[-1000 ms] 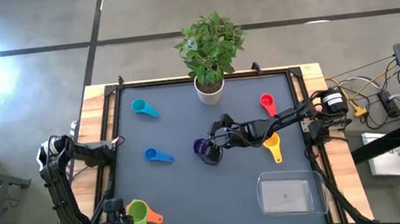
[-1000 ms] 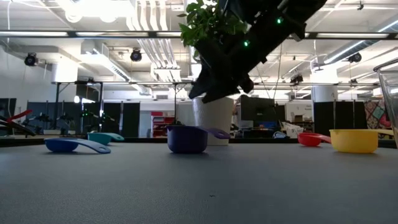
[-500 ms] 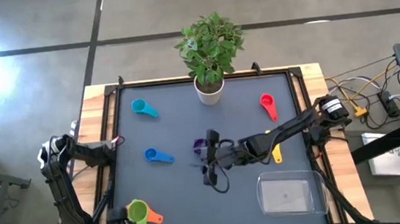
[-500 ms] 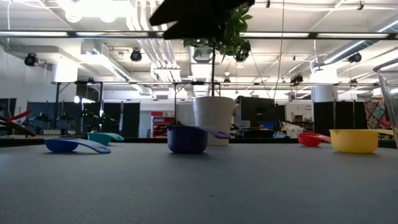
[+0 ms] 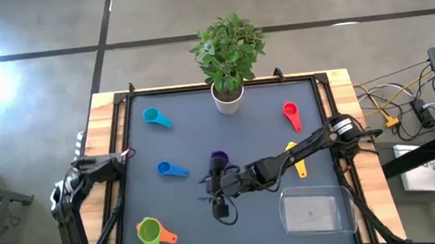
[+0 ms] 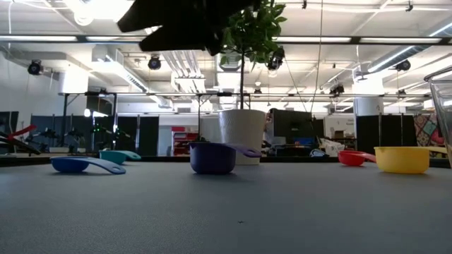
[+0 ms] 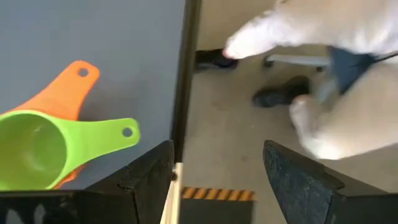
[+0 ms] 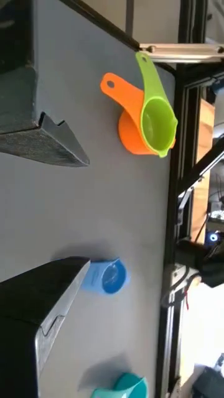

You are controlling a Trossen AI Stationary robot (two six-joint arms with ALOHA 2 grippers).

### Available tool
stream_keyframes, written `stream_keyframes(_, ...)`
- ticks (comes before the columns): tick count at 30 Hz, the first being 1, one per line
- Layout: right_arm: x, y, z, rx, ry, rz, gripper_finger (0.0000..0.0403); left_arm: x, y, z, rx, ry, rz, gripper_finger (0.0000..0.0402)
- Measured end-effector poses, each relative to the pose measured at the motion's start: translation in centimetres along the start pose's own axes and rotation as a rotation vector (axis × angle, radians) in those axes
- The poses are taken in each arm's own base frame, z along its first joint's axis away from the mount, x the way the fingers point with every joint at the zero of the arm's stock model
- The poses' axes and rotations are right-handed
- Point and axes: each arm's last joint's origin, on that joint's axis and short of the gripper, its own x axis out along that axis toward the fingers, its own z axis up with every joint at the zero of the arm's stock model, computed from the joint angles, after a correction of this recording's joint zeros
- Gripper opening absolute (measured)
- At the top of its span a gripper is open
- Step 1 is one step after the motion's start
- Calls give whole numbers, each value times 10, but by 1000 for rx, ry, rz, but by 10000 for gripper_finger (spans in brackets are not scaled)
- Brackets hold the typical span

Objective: Nest measuring cups in basket
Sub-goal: Adjust the nested measuring cups

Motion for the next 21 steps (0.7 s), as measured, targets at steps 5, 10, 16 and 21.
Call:
stream_keyframes(5, 4, 16, 4, -48, 5, 30, 238, 6, -12, -4, 50, 17, 124, 231)
stream_keyframes(10, 5, 20, 3, -53, 10, 32, 238, 9, -18, -6, 67, 18, 164, 231)
stream_keyframes(16, 5, 20, 3, -41, 13, 31, 238, 10, -14, -10, 64, -43, 197, 231)
stream_keyframes(21, 5, 20, 2, -42, 16, 30, 238, 12, 1, -22, -17, -52, 222, 231)
